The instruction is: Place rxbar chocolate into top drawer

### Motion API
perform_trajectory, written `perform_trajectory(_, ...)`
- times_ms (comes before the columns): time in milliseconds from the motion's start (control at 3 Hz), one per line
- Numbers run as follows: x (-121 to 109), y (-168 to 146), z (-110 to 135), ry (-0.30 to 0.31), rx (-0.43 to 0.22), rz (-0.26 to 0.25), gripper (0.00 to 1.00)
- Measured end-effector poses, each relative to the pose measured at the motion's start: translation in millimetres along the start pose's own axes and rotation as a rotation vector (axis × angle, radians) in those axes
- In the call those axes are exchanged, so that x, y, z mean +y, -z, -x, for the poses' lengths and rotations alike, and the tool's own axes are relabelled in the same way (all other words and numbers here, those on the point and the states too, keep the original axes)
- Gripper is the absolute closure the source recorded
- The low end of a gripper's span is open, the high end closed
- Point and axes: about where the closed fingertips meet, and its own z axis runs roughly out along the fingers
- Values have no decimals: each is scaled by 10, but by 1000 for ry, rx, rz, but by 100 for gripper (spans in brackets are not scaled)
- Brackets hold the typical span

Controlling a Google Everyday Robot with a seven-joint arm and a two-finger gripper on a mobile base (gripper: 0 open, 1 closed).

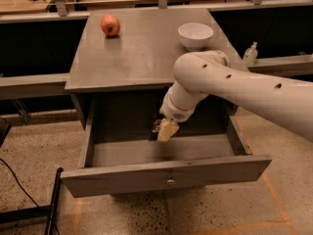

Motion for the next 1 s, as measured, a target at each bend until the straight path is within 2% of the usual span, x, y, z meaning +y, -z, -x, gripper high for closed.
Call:
perform_trajectory(333,-126,14,-41,-22,-1,-29,0)
perform_trajectory(667,-207,33,-113,-54,8,-46,0)
perform_trajectory(1000,-221,223,-246,-87,-6,-73,0)
